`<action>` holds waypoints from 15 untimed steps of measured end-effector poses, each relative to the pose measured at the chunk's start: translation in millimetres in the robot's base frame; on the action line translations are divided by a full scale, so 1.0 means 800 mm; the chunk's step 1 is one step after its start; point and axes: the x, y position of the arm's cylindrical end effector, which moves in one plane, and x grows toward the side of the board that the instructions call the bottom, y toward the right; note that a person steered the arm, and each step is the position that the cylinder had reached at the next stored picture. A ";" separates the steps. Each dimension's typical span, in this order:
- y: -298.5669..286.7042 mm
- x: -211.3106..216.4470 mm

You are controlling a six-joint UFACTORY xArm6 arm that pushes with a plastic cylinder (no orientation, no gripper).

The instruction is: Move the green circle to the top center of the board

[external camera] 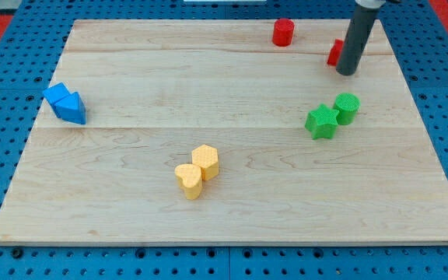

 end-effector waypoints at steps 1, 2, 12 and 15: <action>0.001 -0.058; 0.018 -0.063; -0.280 0.025; -0.256 -0.037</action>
